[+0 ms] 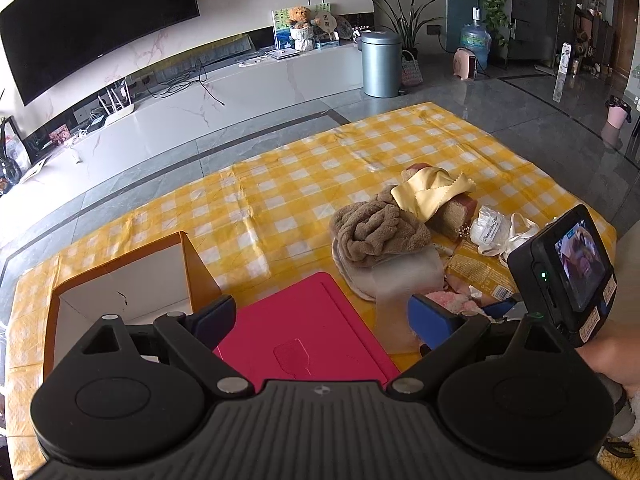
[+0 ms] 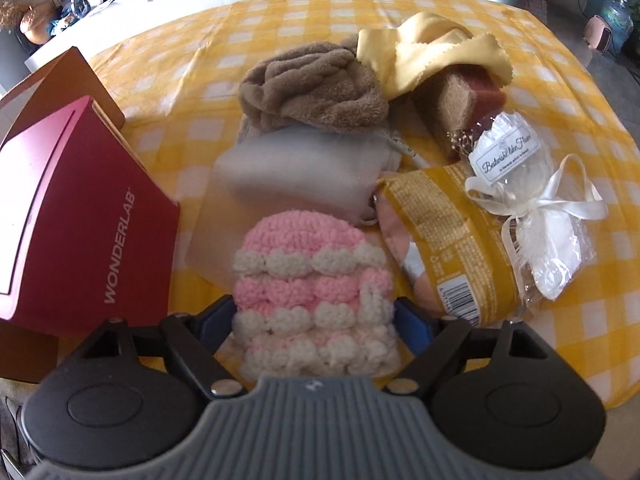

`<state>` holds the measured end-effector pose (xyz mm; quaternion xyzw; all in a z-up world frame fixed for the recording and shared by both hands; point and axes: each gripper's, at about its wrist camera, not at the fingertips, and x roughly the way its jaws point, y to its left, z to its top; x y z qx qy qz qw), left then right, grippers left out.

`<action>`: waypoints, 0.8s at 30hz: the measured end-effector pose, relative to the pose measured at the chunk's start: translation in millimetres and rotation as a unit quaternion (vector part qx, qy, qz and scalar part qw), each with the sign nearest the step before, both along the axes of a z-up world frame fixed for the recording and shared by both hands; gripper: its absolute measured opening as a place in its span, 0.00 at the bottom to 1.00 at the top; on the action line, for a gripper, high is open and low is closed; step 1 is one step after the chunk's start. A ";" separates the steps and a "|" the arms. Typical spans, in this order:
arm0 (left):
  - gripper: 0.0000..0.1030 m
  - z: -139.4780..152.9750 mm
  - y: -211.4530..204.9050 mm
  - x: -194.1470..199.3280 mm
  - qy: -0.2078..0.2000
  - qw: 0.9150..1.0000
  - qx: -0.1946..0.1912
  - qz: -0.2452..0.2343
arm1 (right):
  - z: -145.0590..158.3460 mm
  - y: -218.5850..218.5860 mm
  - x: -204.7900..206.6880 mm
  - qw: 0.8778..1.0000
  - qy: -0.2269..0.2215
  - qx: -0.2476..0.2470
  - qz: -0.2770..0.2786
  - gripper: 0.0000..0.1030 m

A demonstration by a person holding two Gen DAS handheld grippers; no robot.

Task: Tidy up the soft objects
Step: 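Move the right gripper to the pink-and-white knitted hat and grasp it, then lift the knitted hat with the right gripper while the left gripper grasps the white cloth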

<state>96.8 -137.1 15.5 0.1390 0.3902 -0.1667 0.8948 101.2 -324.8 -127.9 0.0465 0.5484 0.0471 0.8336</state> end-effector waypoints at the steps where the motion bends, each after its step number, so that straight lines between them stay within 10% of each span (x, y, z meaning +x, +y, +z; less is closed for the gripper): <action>1: 1.00 -1.0 -1.4 -0.9 -0.001 1.000 -0.002 0.002 | 1.0 -1.4 -1.8 1.000 0.001 -0.005 -0.004 0.74; 13: 1.00 -12.1 -49.3 -1.4 -0.001 0.999 0.020 -0.028 | 71.7 -80.3 -48.2 0.967 -0.158 0.101 -0.174 0.63; 24: 1.00 -57.8 -112.7 35.9 0.077 0.994 0.054 -0.052 | 61.6 -134.5 -64.5 0.942 -0.170 0.093 -0.275 0.63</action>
